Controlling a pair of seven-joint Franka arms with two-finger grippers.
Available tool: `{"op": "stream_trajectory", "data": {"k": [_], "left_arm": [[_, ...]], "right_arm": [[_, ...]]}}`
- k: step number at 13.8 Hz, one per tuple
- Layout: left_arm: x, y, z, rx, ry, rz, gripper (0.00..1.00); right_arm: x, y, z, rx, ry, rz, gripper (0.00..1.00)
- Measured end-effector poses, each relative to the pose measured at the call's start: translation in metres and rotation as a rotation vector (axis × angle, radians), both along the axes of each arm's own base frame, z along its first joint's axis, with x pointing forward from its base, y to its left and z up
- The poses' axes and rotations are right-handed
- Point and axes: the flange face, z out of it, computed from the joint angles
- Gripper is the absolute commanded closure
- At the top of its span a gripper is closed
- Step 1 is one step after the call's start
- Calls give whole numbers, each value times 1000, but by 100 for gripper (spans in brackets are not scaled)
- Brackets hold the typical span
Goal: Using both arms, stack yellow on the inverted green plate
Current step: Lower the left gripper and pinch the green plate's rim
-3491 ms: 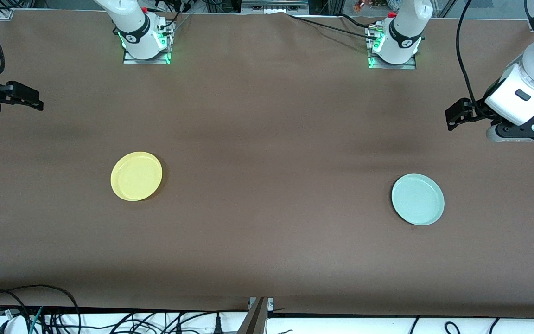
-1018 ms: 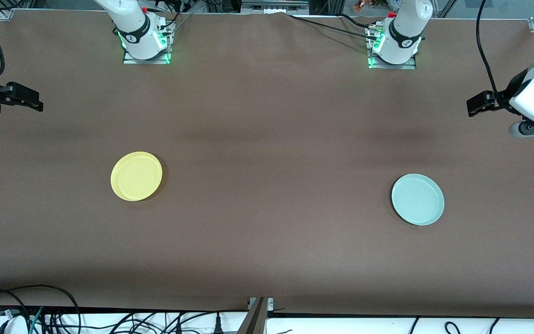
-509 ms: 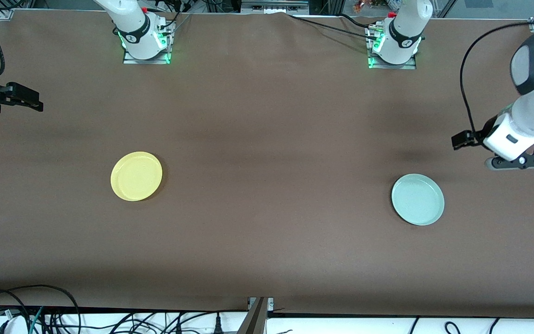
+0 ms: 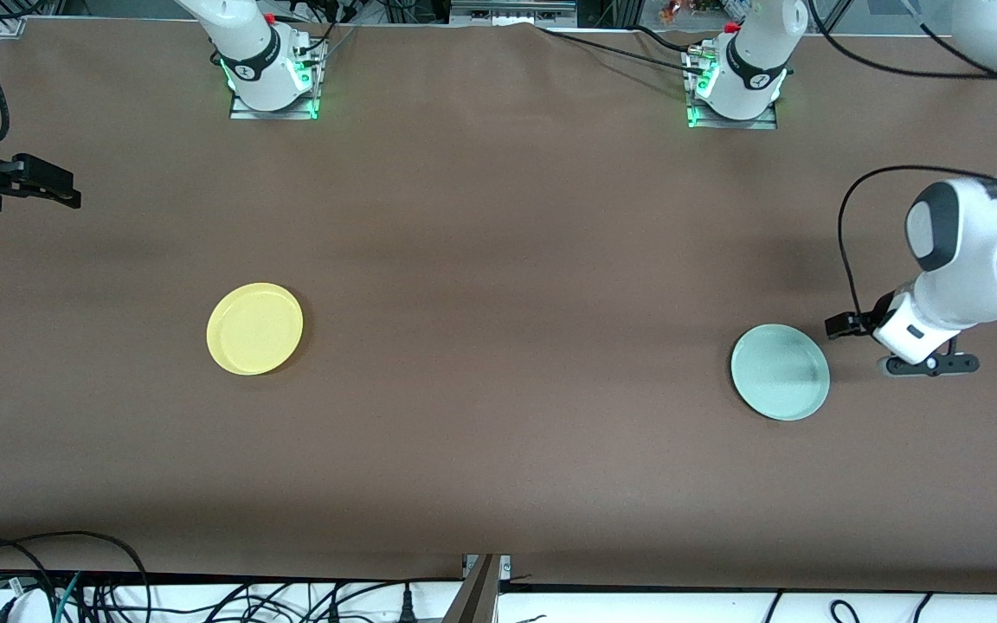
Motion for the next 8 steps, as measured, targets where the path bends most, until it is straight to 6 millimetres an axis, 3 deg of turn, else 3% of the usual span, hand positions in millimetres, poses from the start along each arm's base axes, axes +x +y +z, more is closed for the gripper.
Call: {"op": "stream_trajectory", "data": {"k": [2, 8], "left_arm": [[5, 0, -22, -7, -12, 0, 0], [11, 7, -51, -13, 0, 11, 6]], "right_arm": [[0, 0, 0, 0, 0, 0, 0], [0, 0, 0, 0, 0, -1, 0]]}}
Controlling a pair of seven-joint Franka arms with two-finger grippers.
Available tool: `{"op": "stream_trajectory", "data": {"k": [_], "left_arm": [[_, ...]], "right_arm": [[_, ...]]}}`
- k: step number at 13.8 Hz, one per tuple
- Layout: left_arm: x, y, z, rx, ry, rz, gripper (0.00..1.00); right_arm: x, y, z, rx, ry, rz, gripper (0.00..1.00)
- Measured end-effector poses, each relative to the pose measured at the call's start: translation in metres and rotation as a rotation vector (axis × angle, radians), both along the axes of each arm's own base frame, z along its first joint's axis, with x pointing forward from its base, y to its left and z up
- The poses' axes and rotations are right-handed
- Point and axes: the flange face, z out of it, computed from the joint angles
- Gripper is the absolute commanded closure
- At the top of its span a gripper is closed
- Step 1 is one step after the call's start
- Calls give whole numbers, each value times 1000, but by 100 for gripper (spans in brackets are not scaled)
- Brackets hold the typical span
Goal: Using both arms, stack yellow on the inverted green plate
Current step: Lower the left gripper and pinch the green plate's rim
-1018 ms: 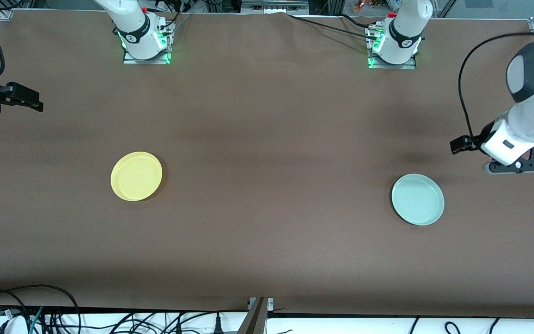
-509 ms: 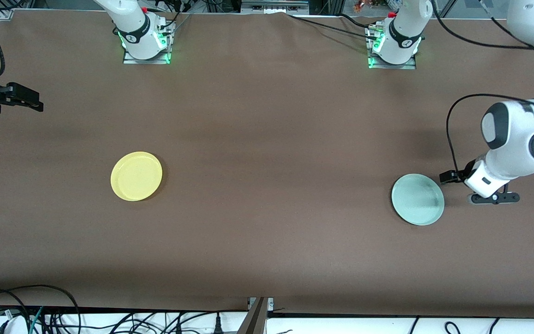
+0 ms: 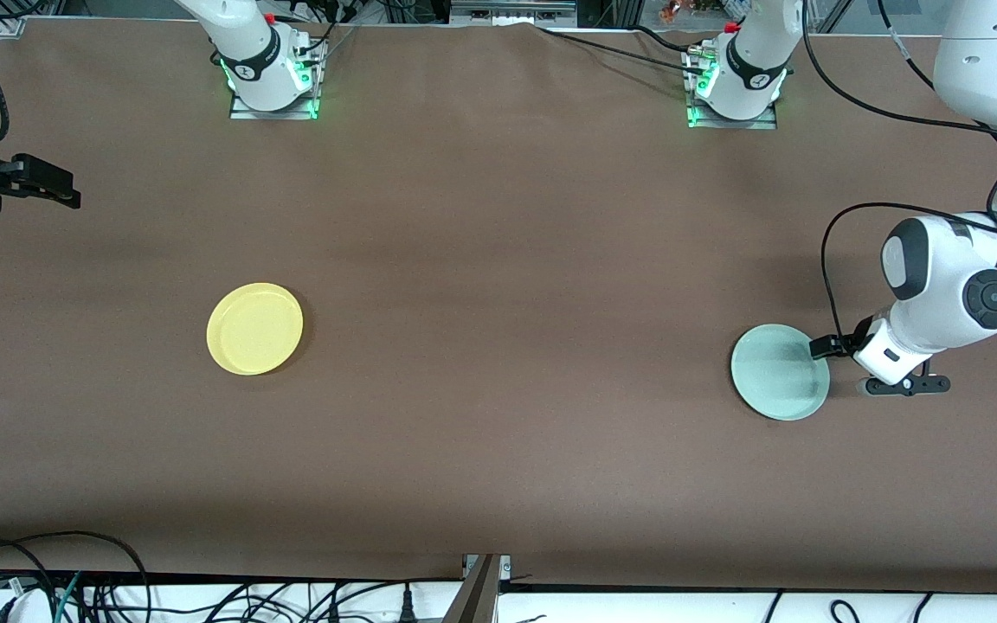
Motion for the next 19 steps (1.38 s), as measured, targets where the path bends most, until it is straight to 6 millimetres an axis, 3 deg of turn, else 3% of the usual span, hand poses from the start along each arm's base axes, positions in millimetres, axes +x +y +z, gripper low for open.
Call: {"op": "stream_trajectory", "data": {"k": [1, 3, 7, 15, 18, 19], "left_arm": [[2, 1, -5, -1, -2, 1, 6], [10, 11, -19, -3, -13, 16, 15], [14, 16, -32, -5, -15, 23, 40], [16, 10, -40, -13, -8, 14, 67], [16, 9, -44, -14, -3, 14, 68], [16, 9, -45, -15, -1, 14, 76]], "right_arm": [[0, 0, 0, 0, 0, 0, 0], [0, 0, 0, 0, 0, 0, 0], [0, 0, 0, 0, -1, -1, 0], [0, -1, 0, 0, -1, -2, 0], [0, -1, 0, 0, -1, -2, 0], [0, -1, 0, 0, -1, -2, 0]]}}
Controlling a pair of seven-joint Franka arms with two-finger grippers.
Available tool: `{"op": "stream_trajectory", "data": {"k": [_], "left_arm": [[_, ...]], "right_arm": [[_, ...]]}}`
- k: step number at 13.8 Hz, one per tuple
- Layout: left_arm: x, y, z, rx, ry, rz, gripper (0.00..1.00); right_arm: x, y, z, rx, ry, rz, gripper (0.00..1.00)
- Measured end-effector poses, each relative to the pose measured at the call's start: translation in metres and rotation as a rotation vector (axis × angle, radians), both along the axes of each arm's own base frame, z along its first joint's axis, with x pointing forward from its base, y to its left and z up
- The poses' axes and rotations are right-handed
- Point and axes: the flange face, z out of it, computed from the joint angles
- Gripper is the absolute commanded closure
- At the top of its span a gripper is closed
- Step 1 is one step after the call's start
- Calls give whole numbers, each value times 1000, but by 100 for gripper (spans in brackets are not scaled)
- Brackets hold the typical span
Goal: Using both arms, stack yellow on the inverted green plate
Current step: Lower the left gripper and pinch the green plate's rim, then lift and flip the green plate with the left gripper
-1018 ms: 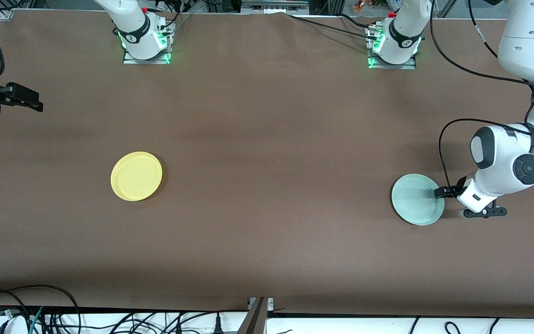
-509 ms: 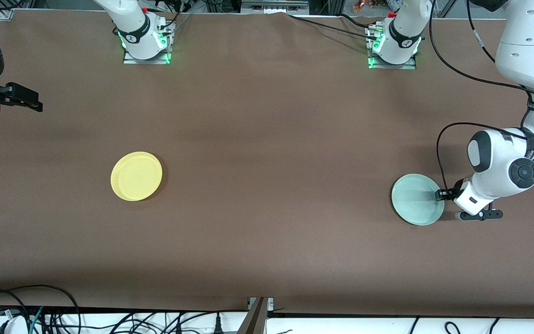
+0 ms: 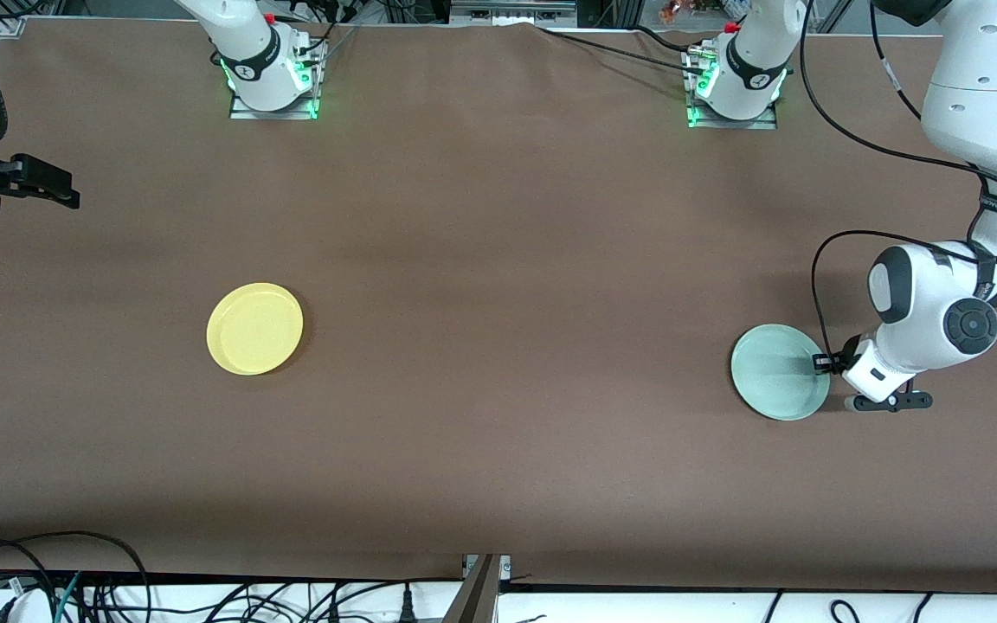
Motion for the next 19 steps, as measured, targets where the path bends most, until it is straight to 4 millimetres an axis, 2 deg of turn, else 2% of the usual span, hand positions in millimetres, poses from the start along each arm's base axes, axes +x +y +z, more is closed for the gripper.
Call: {"op": "stream_trajectory", "data": {"k": [1, 3, 9, 13, 15, 16, 19], "left_arm": [[0, 0, 0, 0, 0, 0, 80], [1, 0, 1, 0, -2, -1, 100], [9, -16, 9, -1, -20, -28, 100], [28, -48, 30, 3, -56, -78, 100], [37, -67, 50, 22, -46, -123, 100], [41, -79, 67, 53, -21, -162, 100], [58, -122, 140, 181, 14, -234, 100]], "right_arm": [[0, 0, 0, 0, 0, 0, 0], [0, 0, 0, 0, 0, 0, 0], [0, 0, 0, 0, 0, 0, 0], [0, 0, 0, 0, 0, 0, 0], [0, 0, 0, 0, 0, -1, 0], [0, 0, 0, 0, 0, -1, 0], [0, -1, 0, 0, -1, -1, 0]]}}
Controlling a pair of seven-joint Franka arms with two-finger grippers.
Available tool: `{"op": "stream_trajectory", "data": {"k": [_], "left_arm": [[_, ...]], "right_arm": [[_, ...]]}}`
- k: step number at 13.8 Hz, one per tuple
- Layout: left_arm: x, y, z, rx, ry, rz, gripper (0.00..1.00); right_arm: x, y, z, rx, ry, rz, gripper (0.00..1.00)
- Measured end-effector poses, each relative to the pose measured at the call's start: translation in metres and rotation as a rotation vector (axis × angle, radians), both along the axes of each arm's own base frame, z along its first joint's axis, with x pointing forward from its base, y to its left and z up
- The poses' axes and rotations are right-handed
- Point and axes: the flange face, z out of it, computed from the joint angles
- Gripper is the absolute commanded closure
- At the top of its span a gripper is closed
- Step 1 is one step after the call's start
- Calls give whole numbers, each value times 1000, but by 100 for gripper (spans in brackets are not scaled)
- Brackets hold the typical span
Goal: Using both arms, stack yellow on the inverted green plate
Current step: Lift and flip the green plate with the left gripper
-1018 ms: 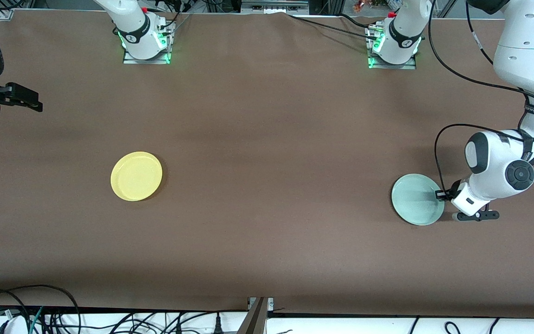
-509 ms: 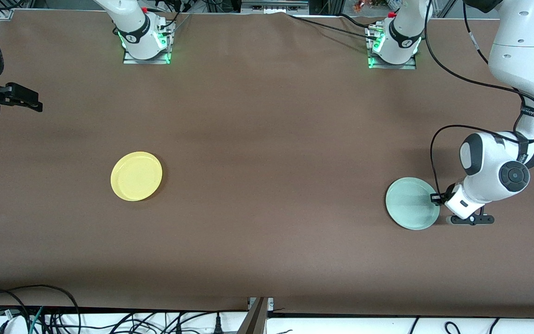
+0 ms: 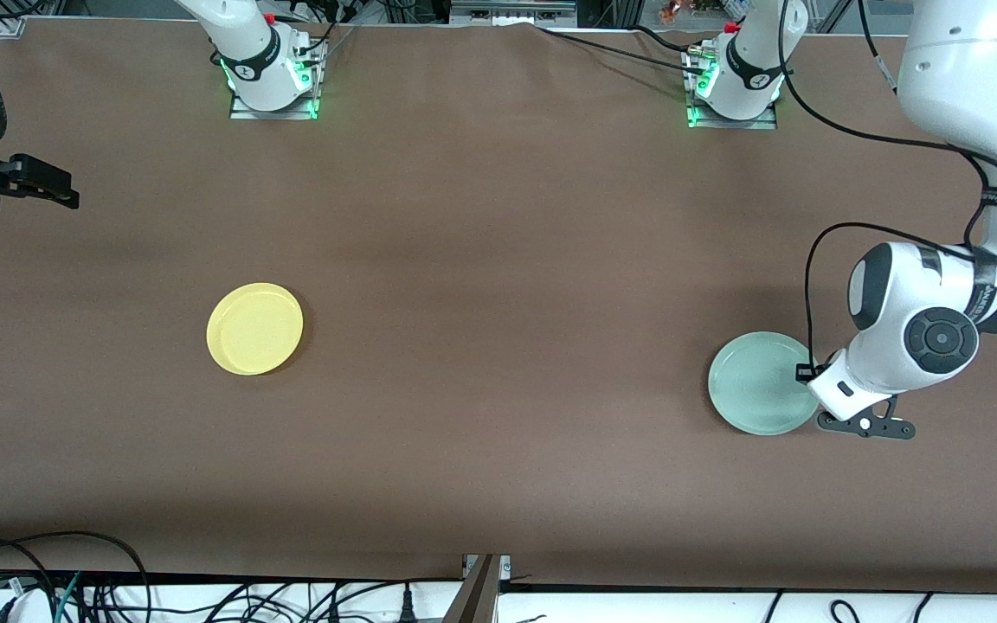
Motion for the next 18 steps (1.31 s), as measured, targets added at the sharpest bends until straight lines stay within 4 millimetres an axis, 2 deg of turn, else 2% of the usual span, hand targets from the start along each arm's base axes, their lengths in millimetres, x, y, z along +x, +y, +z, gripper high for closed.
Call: {"op": "stream_trajectory", "data": {"k": [2, 4, 7, 9, 14, 18], "left_arm": [[1, -51, 30, 55, -10, -73, 100], [-9, -125, 41, 105, -30, -97, 100], [-46, -250, 30, 266, -128, -162, 100], [-76, -314, 21, 363, -195, -226, 100], [-127, -408, 16, 656, -388, -515, 100], [-162, -470, -21, 743, -473, -651, 100]], "right_arm": [[0, 0, 0, 0, 0, 0, 0], [0, 0, 0, 0, 0, 0, 0], [0, 0, 0, 0, 0, 0, 0], [0, 0, 0, 0, 0, 0, 0], [2, 0, -4, 0, 8, 0, 0], [11, 1, -23, -1, 41, 0, 0]]}}
